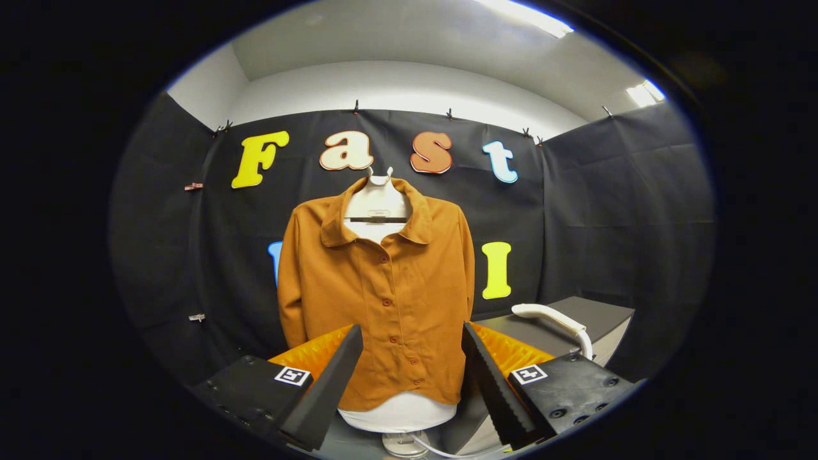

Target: Iron the clothes twice with a garment steamer, once on the left side and once on the right side.

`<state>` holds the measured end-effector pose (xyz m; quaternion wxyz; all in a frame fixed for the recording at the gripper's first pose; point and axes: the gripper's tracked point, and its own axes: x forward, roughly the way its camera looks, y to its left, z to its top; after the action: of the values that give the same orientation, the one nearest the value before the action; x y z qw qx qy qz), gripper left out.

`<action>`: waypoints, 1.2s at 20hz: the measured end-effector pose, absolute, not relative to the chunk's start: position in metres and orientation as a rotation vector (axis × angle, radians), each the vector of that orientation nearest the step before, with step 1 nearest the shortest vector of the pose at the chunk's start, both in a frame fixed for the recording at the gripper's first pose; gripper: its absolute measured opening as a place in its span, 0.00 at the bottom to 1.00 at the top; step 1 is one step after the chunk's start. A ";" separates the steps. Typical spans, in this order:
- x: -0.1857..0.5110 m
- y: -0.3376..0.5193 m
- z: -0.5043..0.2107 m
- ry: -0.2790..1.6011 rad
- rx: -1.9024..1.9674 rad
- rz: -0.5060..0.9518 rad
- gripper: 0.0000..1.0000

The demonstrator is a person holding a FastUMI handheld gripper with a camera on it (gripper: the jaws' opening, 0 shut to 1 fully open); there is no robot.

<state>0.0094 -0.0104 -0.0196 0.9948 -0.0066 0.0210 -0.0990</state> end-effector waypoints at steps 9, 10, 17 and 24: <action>0.078 -0.115 -0.019 0.042 -0.044 -0.212 0.98; 0.086 -0.132 -0.021 0.051 -0.047 -0.216 0.98; 0.131 -0.255 -0.044 0.136 -0.044 -0.278 0.98; 0.160 -0.353 -0.077 0.237 -0.012 -0.348 0.98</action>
<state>0.1597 -0.3535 -0.0767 0.9779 -0.0059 0.1176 -0.1726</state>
